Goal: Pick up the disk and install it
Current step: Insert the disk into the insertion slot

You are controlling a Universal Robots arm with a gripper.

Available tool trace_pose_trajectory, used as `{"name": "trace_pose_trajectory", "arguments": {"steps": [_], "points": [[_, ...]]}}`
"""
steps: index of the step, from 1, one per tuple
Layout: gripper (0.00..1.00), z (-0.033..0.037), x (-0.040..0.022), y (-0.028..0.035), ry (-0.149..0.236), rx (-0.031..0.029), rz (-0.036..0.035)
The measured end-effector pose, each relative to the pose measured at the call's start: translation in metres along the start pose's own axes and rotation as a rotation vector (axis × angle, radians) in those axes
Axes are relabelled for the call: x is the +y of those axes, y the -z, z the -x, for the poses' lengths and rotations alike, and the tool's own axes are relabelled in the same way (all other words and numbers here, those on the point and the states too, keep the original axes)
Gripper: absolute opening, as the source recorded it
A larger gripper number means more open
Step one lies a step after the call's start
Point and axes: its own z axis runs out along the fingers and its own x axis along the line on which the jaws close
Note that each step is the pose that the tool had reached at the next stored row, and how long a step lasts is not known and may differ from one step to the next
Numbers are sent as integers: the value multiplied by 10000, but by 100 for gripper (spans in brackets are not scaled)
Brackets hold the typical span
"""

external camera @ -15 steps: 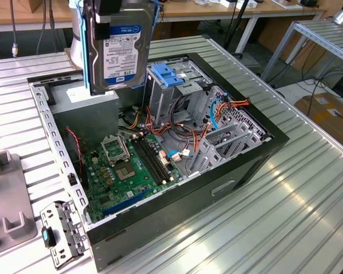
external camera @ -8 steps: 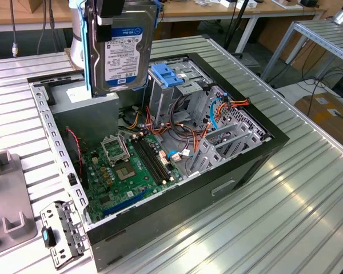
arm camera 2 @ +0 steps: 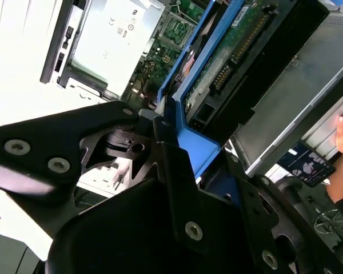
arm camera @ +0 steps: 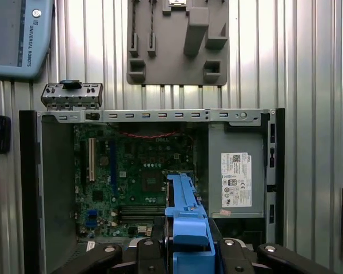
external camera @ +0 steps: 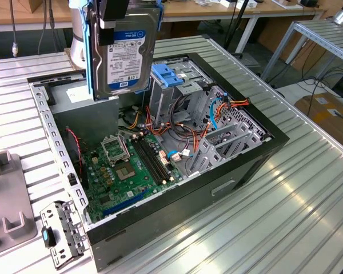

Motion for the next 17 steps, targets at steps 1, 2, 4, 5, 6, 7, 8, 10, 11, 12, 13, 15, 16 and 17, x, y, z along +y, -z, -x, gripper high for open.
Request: {"name": "trace_pose_trajectory", "arguments": {"steps": [1, 2, 4, 5, 6, 7, 8, 10, 11, 12, 13, 15, 16, 17], "points": [[37, -13, 0, 0, 0, 0, 0], [37, -24, -1, 0, 0, 0, 0], [37, -53, -1, -1, 0, 0, 0], [37, -68, -2, -2, 0, 1, 0], [37, -82, -2, -2, 0, 0, 0], [37, -109, -3, -3, 0, 0, 0], [37, -122, -3, -3, 0, 0, 0], [37, -151, -4, -3, 0, 1, 0], [37, -165, -4, -4, 0, 0, 0], [37, -193, -5, -5, 0, 0, 0], [37, -207, -5, -5, 0, 0, -1], [37, -271, -6, -7, 0, 0, -1], [37, -306, -7, -8, -1, 1, 0], [37, -360, -8, -10, 0, 0, -1]]}}
